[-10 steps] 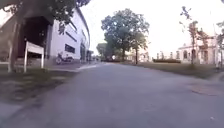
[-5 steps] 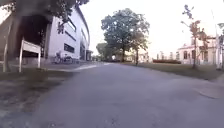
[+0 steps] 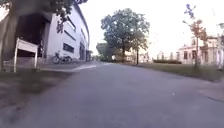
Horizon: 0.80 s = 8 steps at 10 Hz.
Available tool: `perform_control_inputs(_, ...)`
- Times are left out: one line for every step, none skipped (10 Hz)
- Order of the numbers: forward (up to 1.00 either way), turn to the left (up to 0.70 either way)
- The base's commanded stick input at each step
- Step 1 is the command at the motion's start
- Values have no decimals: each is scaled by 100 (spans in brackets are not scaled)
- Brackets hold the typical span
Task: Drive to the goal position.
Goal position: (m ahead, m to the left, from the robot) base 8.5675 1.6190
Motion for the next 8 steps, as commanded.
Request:
perform_control_inputs(50, 0)
perform_control_inputs(50, 0)
perform_control_inputs(50, 0)
perform_control_inputs(50, 0)
perform_control_inputs(50, 0)
perform_control_inputs(50, 0)
perform_control_inputs(50, 0)
perform_control_inputs(50, 0)
